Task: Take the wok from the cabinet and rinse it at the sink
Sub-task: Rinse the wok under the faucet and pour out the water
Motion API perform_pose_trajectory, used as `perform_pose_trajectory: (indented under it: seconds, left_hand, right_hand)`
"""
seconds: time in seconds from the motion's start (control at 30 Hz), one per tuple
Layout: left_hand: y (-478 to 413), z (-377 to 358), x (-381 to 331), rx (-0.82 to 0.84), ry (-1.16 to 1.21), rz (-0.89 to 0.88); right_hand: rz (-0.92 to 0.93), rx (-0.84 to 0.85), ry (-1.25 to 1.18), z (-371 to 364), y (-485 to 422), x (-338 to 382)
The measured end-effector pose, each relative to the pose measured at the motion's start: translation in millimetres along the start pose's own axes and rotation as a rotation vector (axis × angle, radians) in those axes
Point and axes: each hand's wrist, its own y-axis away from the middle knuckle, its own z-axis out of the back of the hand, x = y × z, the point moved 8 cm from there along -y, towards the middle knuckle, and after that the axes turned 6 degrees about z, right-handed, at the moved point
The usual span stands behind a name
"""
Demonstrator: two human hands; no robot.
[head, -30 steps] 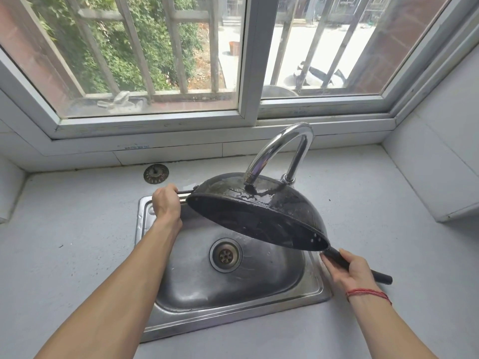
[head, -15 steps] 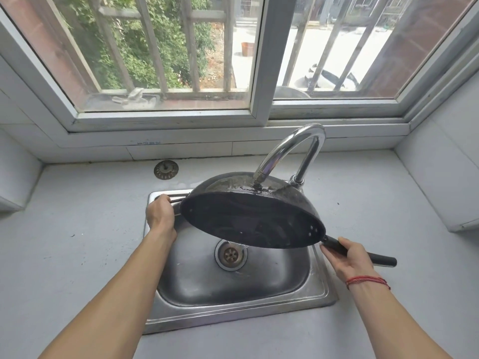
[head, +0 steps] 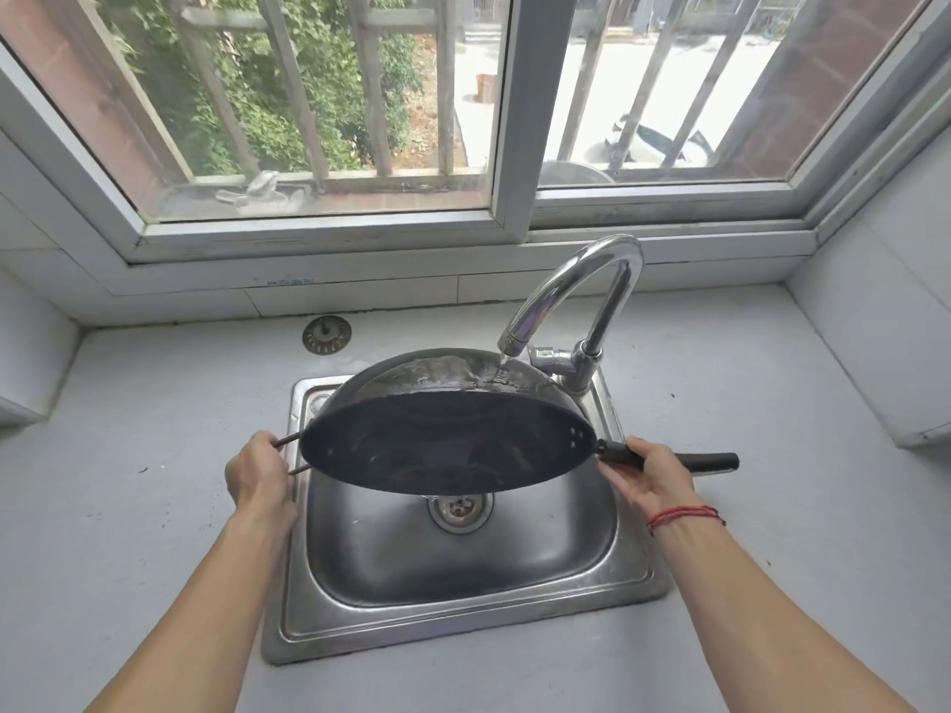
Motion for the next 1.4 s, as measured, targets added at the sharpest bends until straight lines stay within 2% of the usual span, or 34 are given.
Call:
perform_pose_trajectory:
  seconds: [0.3, 0.63, 1.1, 1.4]
  left_hand:
    - [6, 26, -3, -0.073, 0.076, 0.023]
    - [7, 29, 2, -0.098, 0.081, 0.049]
    - [4, 23, -7, -0.017, -0.07, -0.051]
    - [8, 31, -30, -0.006, -0.175, -0.158]
  right_hand:
    - [0.0, 0.059, 0.034, -37, -1, -5]
    - [-0.002, 0.083, 0.068, -45, -6, 1]
    - [0.083, 0.018, 0.083, -43, -5, 18]
    - [0.127, 0.046, 0.073, -52, 11, 28]
